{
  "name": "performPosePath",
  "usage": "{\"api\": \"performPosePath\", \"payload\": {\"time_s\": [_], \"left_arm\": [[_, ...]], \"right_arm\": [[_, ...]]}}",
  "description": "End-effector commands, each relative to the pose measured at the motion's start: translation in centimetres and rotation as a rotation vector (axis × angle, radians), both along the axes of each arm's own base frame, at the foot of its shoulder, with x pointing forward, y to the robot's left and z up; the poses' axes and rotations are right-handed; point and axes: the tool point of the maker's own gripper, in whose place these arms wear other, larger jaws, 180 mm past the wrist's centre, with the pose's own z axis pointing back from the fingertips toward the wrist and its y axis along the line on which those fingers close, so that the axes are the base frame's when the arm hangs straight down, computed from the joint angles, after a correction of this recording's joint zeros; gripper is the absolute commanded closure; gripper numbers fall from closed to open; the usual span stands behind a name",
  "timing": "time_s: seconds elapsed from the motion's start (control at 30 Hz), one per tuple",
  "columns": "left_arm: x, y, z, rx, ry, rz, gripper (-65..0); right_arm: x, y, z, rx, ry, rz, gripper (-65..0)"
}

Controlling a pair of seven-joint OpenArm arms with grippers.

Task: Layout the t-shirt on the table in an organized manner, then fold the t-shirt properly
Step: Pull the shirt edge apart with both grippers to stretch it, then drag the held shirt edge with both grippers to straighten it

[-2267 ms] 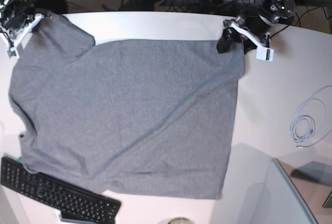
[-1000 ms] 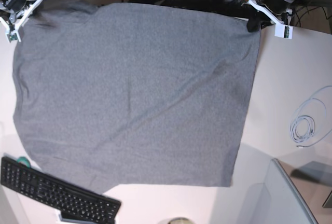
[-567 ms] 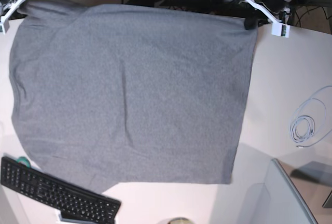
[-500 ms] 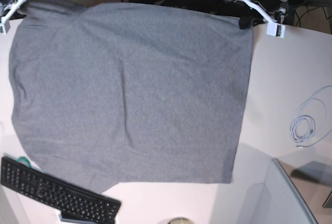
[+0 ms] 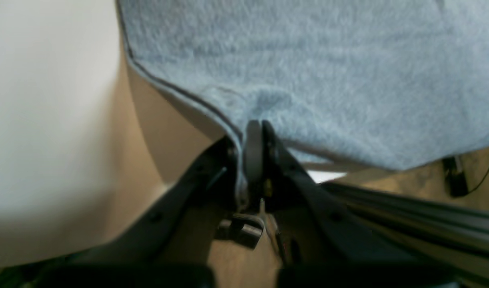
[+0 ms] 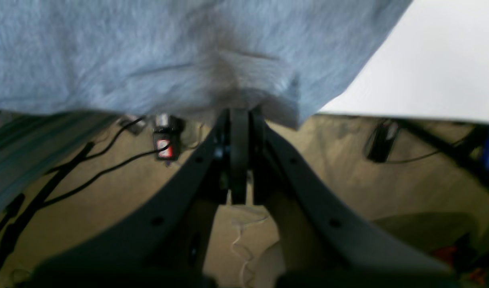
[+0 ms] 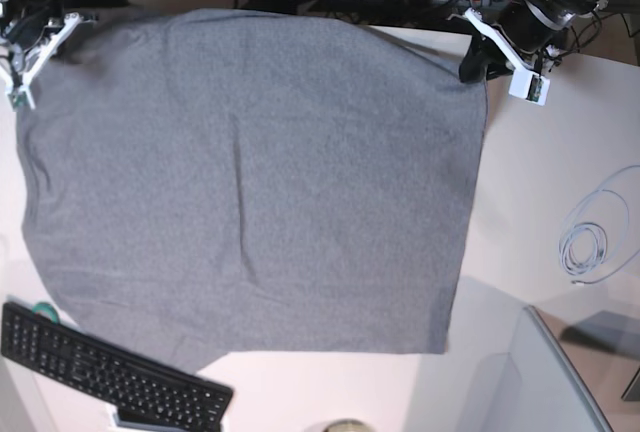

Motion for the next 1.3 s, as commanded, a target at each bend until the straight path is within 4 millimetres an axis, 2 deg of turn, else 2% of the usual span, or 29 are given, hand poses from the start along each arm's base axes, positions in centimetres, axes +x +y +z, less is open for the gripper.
{"api": "performPosePath", "payload": {"time_s": [0.0,0.07,0.13,0.2,0.37,0.53,0.63,0.77,0.93,1.03,1.13,1.27], "left_arm": [[1.0,0.1,1.1,0.002,-0.045,-0.009,0.0],[1.6,0.3,0.9,0.006,-0.041,-0.007,0.0],[1.8,1.5,1.0,0.020,-0.046,0.025,0.0],[2.8,2.1,1.6,0.025,-0.074,0.051,0.0],[4.1,2.8,1.8,0.045,-0.072,0.069,0.0],[4.8,3.4,0.3,0.014,-0.048,0.101,0.0],[4.9,3.7,-1.0,-0.009,-0.018,0.125,0.0],[5.7,3.7,-1.3,-0.026,-0.021,0.135,0.0],[7.1,3.6,-0.7,-0.026,-0.051,0.129,0.0],[7.6,3.9,-0.8,0.017,-0.047,0.119,0.0],[7.7,4.2,-1.1,0.061,-0.032,0.109,0.0],[7.9,4.3,-1.0,0.067,-0.036,0.108,0.0]], "right_arm": [[1.1,-0.7,0.9,-0.022,-0.040,0.007,-0.5],[2.1,-1.2,1.4,-0.038,-0.062,0.014,-0.5],[3.1,-2.0,2.0,-0.056,-0.076,0.019,-0.5],[3.7,-2.6,2.1,-0.066,-0.063,0.017,-0.5],[5.1,-3.6,0.7,-0.032,-0.044,-0.002,-0.5],[6.5,-4.4,-0.6,0.011,-0.026,-0.022,-0.5],[7.4,-4.7,-0.8,0.022,-0.030,-0.027,-0.5],[8.6,-5.1,-0.7,0.031,-0.044,-0.033,-0.5],[10.2,-5.0,-0.8,0.057,-0.059,-0.040,-0.5],[11.6,-4.2,-0.5,0.052,-0.065,0.010,-0.5],[12.7,-3.0,-0.7,0.059,-0.053,0.066,-0.5],[13.8,-2.9,-1.0,0.080,-0.053,0.066,-0.5]]}}
